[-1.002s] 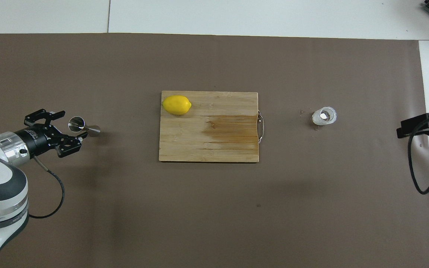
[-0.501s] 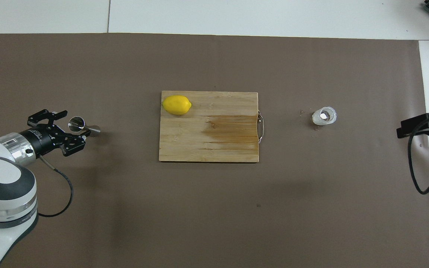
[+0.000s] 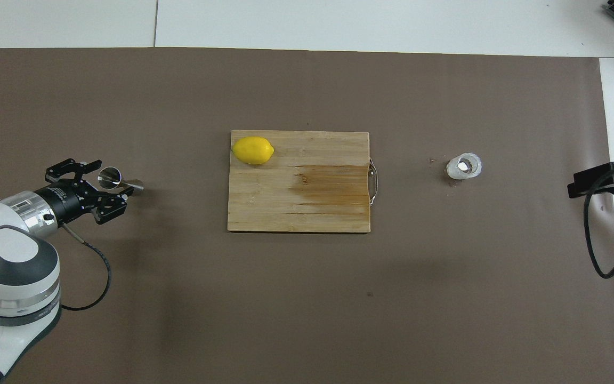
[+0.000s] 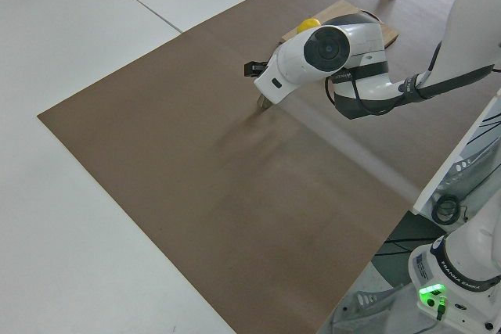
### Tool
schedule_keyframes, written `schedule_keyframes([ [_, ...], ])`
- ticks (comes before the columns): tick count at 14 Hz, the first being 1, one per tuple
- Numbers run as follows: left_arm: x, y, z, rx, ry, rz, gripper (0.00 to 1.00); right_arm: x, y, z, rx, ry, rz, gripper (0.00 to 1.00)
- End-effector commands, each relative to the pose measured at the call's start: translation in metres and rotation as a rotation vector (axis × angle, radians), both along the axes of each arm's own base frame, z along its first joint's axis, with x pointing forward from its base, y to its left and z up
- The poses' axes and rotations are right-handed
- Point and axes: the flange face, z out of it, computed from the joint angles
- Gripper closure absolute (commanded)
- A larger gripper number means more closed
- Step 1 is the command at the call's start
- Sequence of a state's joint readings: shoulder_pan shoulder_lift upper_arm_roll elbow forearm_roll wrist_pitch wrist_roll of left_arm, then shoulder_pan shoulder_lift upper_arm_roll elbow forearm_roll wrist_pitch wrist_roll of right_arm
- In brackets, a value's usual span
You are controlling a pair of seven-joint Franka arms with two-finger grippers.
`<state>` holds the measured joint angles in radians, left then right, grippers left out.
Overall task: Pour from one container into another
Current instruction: 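Close the left gripper around the small metal cup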
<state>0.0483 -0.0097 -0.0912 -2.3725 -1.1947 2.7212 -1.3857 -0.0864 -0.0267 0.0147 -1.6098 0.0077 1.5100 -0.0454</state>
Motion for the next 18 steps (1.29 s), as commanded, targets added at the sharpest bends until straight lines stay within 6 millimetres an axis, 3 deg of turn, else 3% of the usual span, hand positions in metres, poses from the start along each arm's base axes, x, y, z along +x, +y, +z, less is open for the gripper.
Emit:
schedule_keyframes([
  [1, -0.0042, 0.0030, -0.0014, -0.004, 0.003, 0.028, 0.13, -0.0050, -0.0014, 0.0032, -0.002, 0.002, -0.020, 0.00],
  [4, -0.0043, 0.0037, -0.0015, -0.007, 0.005, 0.032, 0.27, -0.0050, -0.0014, 0.0032, -0.002, 0.002, -0.020, 0.00],
  [14, -0.0044, 0.0062, -0.0009, -0.009, 0.005, 0.034, 0.30, -0.0050, -0.0014, 0.0032, -0.002, 0.002, -0.020, 0.00],
  [18, -0.0072, 0.0057, -0.0033, -0.010, 0.011, 0.036, 0.42, -0.0050, -0.0014, 0.0032, -0.002, 0.002, -0.020, 0.00],
])
